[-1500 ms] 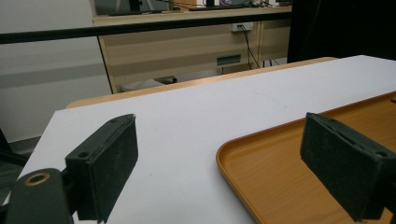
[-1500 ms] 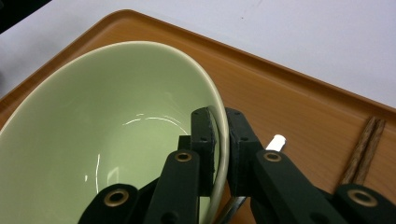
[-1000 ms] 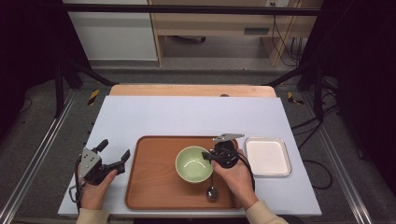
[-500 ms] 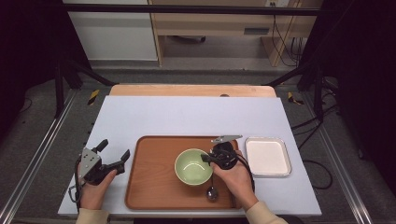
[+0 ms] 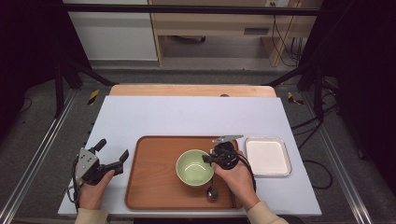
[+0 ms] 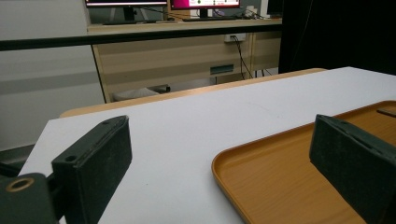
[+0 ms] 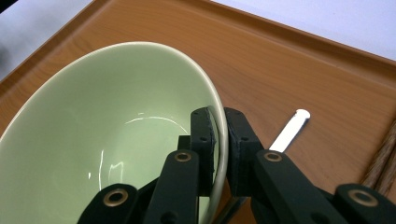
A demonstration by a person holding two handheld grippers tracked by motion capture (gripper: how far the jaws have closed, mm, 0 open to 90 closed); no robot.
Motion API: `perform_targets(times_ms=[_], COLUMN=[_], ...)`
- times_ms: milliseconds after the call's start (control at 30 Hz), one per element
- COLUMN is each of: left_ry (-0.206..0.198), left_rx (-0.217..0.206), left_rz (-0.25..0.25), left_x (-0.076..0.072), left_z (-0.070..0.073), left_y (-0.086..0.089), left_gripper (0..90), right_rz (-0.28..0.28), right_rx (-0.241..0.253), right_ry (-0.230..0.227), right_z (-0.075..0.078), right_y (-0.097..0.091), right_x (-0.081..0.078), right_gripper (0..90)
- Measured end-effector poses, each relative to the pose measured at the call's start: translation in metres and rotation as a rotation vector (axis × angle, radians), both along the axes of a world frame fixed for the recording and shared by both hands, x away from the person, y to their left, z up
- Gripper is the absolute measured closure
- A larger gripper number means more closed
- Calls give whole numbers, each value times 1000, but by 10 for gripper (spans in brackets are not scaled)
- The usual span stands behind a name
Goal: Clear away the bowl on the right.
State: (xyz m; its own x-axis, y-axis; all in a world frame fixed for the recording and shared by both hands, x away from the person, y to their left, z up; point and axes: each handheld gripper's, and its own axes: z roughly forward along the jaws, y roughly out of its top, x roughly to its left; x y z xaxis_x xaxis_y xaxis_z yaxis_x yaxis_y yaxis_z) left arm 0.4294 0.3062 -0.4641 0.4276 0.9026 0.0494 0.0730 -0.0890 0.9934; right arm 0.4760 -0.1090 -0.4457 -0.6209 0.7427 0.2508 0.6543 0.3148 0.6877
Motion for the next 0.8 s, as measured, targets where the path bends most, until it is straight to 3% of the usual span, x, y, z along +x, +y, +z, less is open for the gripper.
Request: perform_targets(times_ms=[533, 800], left_ry=[-4, -4], left_rx=[5, 8], left_rz=[-3, -5], left_x=[0, 0], left_z=[0, 0], left_y=[-1, -1], left_gripper=[51, 51], right_rz=[8, 28], right_rx=[12, -12], right_ry=[20, 27], right_z=[-1, 0], right_y=[-2, -2], right_x=[2, 2], right_gripper=[828, 831])
